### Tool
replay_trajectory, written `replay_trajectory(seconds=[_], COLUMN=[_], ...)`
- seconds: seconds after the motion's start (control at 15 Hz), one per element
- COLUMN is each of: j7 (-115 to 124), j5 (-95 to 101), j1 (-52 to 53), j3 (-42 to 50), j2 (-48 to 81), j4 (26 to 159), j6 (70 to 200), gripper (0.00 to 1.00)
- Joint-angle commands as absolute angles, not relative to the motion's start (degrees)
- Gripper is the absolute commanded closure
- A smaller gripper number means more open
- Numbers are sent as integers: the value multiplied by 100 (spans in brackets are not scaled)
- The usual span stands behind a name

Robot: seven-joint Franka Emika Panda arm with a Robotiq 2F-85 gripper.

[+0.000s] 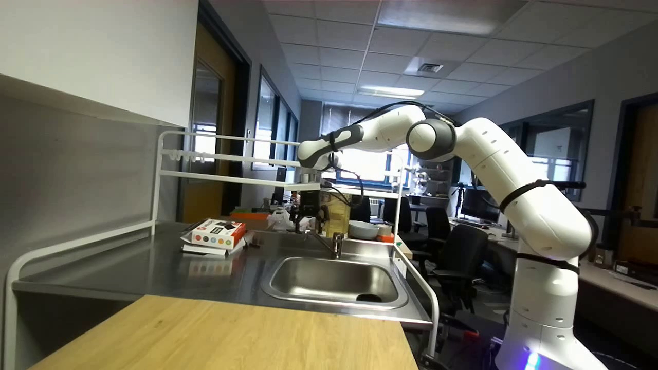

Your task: Turn the tap nozzle to the right

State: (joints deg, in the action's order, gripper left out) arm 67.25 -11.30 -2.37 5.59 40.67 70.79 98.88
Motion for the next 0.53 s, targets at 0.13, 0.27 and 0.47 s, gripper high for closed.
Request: replay_trajectory(seconds=[0.13, 0.27, 0.47], j7=[7414, 7529, 7646], j5=[-1494, -1505, -1425], j1=[-383, -378, -367], j3=[529, 522, 559], j2=[4384, 4469, 4497], j4=[6677, 6576, 6554], j6=[9565, 9515, 9432], gripper=[27, 41, 65])
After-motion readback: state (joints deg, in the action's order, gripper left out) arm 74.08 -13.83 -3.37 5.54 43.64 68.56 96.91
